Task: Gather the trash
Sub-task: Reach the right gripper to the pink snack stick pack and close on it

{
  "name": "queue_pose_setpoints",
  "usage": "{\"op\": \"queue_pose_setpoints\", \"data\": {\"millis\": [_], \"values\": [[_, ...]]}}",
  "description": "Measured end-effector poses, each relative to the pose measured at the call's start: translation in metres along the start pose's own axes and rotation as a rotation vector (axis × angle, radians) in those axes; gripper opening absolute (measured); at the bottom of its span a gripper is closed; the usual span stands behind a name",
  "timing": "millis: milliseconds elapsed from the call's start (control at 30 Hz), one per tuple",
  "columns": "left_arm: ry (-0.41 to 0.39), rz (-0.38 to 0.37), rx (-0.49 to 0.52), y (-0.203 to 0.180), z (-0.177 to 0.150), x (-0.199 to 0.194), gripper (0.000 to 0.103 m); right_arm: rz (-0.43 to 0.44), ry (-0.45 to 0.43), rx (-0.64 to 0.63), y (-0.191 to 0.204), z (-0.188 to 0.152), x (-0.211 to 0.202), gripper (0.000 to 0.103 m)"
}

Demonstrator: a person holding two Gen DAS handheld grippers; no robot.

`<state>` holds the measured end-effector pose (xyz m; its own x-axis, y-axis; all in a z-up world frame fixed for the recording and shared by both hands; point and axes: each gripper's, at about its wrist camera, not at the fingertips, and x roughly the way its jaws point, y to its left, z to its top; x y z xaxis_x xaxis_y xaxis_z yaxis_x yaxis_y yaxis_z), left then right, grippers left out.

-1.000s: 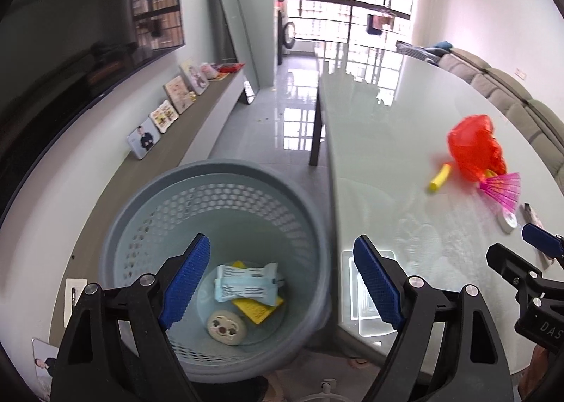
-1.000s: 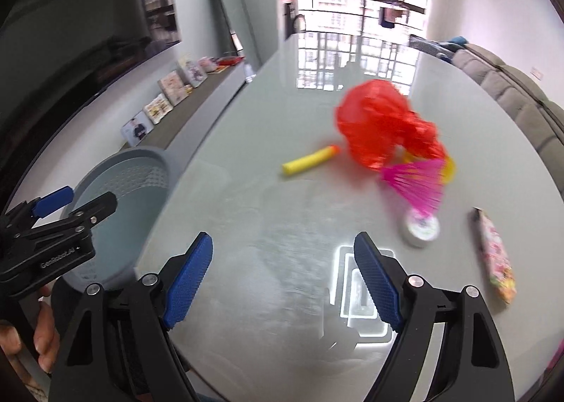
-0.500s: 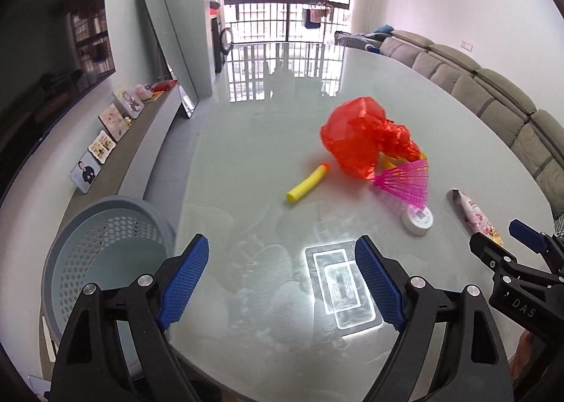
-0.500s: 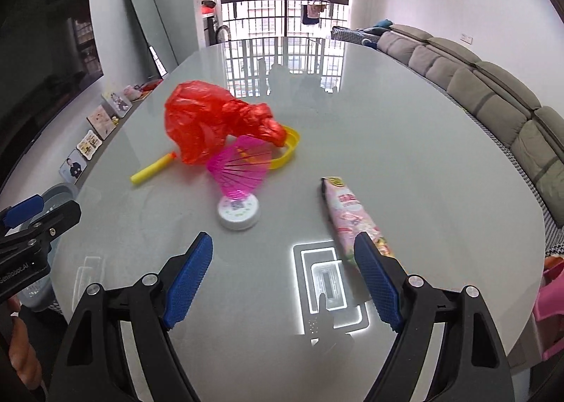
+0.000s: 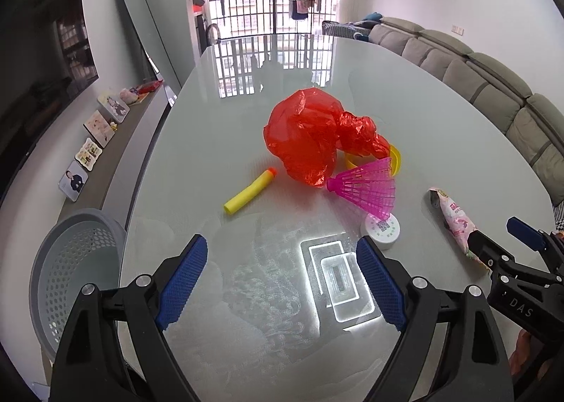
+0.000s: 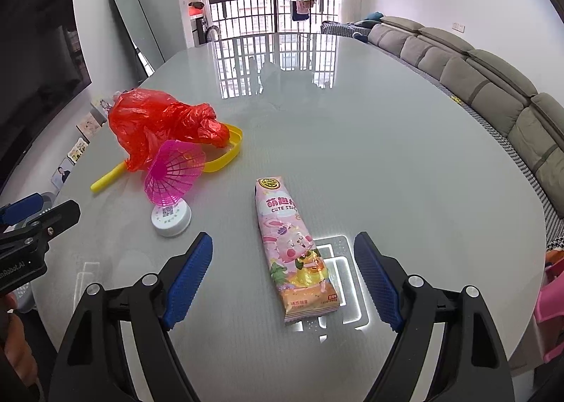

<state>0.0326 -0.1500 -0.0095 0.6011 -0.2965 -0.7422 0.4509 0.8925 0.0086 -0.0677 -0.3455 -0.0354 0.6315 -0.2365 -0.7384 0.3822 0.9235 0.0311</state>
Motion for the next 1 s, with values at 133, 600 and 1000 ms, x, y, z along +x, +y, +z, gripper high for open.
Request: {"op": "queue_pose_setpoints", "data": {"millis": [133,600,1000], "values": [[0.003,0.009,-0.001,-0.006,0.001,0.003,0.088,0.020,0.008,-0.003,-0.005,0.002,0.005,0.079],[0.035,0.029,0.004,-0.014,-0.003,0.014,0.088,0.064,0.052,-0.045,-0.007,0.004,0.021,0.079],[0.059,0.007,0.009,-0.027,-0.004,0.027,0.088,0.028,0.086,-0.033,-0.017,0.010,0.040,0.078]]}}
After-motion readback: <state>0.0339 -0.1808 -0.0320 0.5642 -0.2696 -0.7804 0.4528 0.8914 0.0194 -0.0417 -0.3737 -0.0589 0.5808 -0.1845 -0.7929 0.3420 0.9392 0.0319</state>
